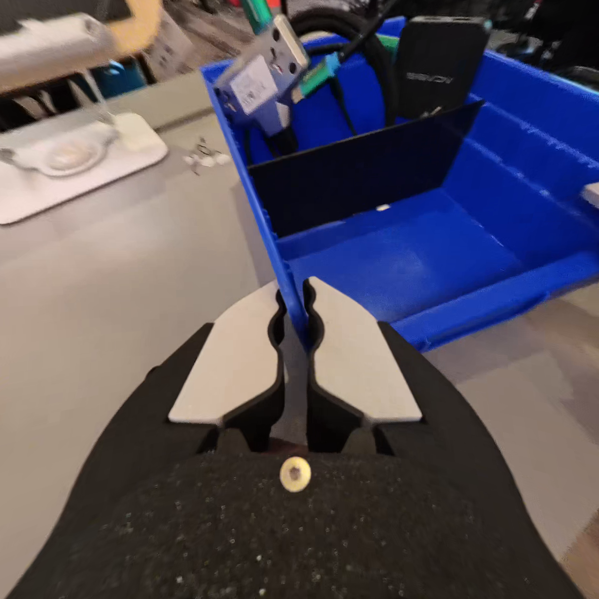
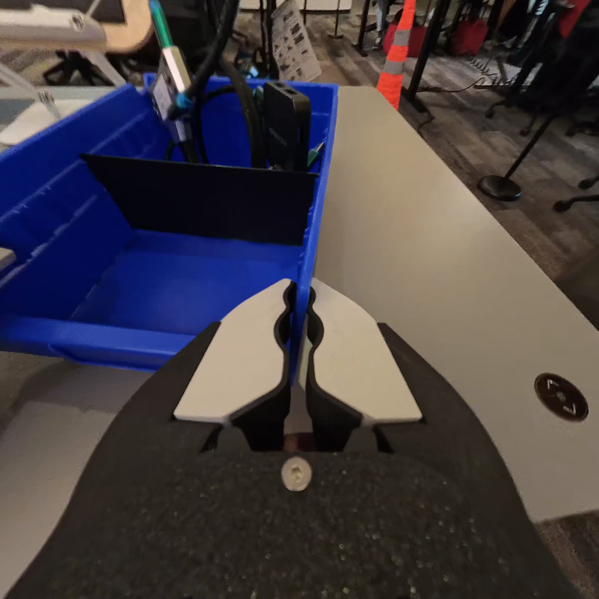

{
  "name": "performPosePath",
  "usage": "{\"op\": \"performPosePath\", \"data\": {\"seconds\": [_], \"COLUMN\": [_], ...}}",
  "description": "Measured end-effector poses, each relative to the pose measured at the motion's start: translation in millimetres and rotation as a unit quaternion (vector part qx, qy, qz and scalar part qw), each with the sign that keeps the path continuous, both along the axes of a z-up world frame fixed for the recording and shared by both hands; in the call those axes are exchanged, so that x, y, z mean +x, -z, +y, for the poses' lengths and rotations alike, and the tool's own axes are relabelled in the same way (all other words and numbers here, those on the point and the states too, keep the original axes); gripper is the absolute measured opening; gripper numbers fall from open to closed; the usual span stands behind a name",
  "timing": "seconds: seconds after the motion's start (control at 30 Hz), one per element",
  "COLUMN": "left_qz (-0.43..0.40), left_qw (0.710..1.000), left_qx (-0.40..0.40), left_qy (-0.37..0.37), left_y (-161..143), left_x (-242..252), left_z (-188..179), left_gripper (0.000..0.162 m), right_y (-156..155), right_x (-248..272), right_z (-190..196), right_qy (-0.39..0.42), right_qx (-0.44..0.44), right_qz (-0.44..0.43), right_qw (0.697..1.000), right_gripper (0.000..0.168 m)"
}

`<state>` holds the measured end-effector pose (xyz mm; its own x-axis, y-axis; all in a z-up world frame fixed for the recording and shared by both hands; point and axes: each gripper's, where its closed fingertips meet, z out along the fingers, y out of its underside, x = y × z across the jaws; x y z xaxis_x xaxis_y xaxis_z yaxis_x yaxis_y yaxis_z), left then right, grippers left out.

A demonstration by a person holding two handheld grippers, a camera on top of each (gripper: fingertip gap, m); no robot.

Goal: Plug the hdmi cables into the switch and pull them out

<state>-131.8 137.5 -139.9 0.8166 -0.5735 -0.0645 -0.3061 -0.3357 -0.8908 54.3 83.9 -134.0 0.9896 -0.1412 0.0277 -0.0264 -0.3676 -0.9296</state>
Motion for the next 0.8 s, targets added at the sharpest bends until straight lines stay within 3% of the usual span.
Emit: {"op": "performPosePath", "data": {"seconds": [0.03, 0.17, 0.33, 0.5, 0.73, 0.77, 0.8], "left_qz": [-0.003, -0.022, -0.014, -0.005, 0.016, 0.004, -0.010], "left_qw": [1.000, 0.999, 0.992, 0.983, 0.980, 0.980, 0.978], "left_qx": [0.001, 0.013, 0.037, 0.018, -0.001, -0.011, -0.025], "left_qy": [-0.011, -0.039, -0.119, -0.180, -0.196, -0.197, -0.205], "left_y": [-2.9, -17.6, -30.8, -15.1, 6.0, 8.4, 10.5], "left_x": [-7.2, -45.5, -135.6, -214.0, -248.0, -249.1, -252.5], "left_z": [-0.5, -0.7, 19.0, 29.5, 26.0, 22.3, 18.1], "left_gripper": [0.007, 0.006, 0.006, 0.006, 0.007, 0.012, 0.027], "right_y": [-6.1, -38.4, -49.0, -30.6, 10.1, 16.3, 21.9], "right_x": [-6.7, -41.8, -120.8, -200.2, -236.8, -239.5, -242.9], "right_z": [-3.5, -3.7, 39.1, 78.4, 84.4, 79.2, 69.3], "right_qy": [0.011, 0.008, -0.047, -0.092, -0.167, -0.198, -0.243], "right_qx": [0.009, 0.064, 0.075, 0.049, 0.017, 0.001, -0.025], "right_qz": [0.000, -0.022, -0.017, -0.013, -0.026, -0.021, -0.010], "right_qw": [1.000, 0.998, 0.996, 0.994, 0.985, 0.980, 0.970], "right_gripper": [0.003, 0.002, 0.003, 0.002, 0.005, 0.006, 0.012]}}
